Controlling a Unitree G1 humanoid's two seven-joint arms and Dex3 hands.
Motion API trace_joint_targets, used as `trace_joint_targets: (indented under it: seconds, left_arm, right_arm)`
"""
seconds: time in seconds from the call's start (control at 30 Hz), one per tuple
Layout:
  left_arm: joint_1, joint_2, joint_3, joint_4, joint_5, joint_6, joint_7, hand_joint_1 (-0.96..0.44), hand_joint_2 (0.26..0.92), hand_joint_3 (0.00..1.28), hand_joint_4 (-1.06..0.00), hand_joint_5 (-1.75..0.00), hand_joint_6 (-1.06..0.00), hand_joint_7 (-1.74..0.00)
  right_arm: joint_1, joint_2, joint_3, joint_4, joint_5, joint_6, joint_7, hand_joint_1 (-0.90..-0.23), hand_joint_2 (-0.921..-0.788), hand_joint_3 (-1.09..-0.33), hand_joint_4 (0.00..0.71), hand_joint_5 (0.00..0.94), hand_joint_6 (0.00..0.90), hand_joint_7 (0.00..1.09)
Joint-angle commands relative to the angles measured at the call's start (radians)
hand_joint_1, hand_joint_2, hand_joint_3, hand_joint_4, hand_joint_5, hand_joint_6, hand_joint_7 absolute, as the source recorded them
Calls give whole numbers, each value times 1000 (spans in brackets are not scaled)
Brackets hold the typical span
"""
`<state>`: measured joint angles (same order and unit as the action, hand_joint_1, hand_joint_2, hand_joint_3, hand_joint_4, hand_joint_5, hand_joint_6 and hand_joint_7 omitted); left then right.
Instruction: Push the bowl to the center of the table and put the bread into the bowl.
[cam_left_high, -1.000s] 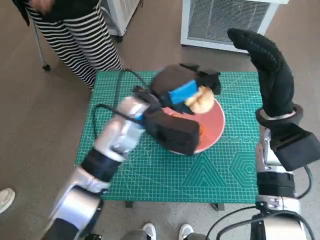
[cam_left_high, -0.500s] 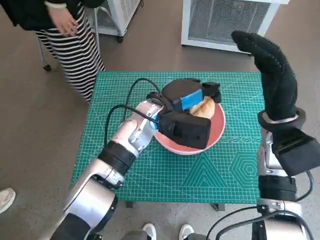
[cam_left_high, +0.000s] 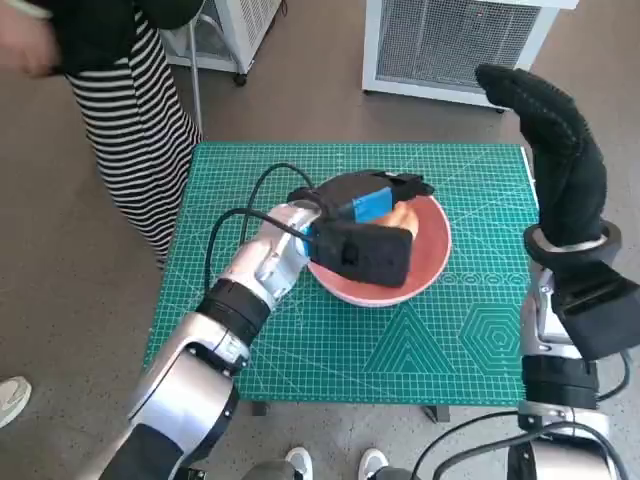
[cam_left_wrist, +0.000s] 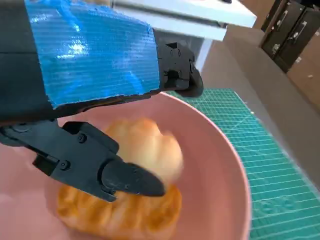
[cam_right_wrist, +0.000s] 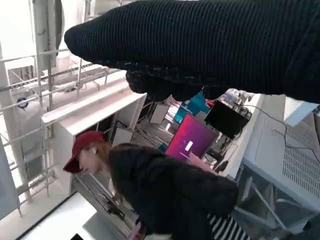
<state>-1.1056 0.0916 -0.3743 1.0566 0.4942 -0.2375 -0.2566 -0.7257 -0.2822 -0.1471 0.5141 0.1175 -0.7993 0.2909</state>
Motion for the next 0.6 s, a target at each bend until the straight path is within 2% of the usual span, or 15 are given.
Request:
trace_joint_targets:
  seconds: [0.03,0.4,0.6]
  left_arm:
    - [-21,33,56,6,-70,-47,-30,-755,921,432,0,1,0,-254]
    - [34,89,292,-100,-386,-76,-217,-775,921,620,1,1,-19,-231]
    - [106,49,449,-213,-587,-144,-200,-744,921,656,-22,-10,-48,-237]
  right_arm:
    - [10,-5,-3,17,-1,-1,-3,-758,-921,-822,317,8,8,663]
    - [5,-6,1,14,-13,-8,-9,-744,-921,-827,316,7,11,660]
    - [6,5,5,-10,-11,9,-19,-748,-921,-827,316,7,12,658]
